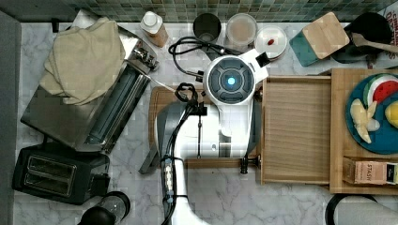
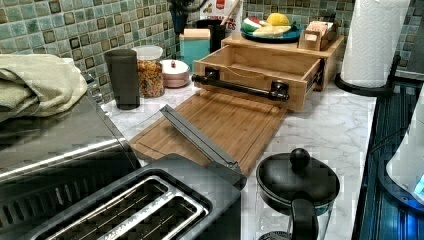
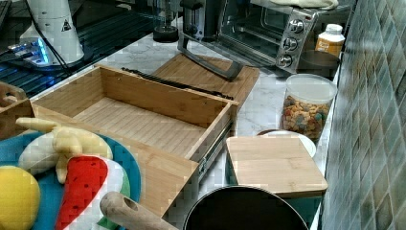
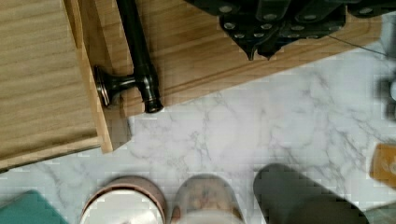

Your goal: Close the drawer.

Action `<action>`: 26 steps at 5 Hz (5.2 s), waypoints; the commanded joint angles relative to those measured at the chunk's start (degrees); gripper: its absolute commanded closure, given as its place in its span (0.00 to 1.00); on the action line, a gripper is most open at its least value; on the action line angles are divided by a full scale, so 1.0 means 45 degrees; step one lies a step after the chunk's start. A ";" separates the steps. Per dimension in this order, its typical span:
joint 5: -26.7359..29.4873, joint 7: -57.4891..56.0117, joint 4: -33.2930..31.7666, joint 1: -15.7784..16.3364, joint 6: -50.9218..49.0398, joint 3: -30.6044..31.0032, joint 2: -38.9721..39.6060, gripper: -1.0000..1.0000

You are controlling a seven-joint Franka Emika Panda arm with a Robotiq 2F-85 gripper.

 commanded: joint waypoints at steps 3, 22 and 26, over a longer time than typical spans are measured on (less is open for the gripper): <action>-0.1672 -0.0217 -0.1351 -0.0257 0.1463 -0.0636 0.1914 1.00; -0.1761 -0.8357 0.1130 -0.4646 0.2933 -0.4422 0.3038 1.00; -0.1732 -0.8375 0.1129 -0.4593 0.2938 -0.4479 0.3045 1.00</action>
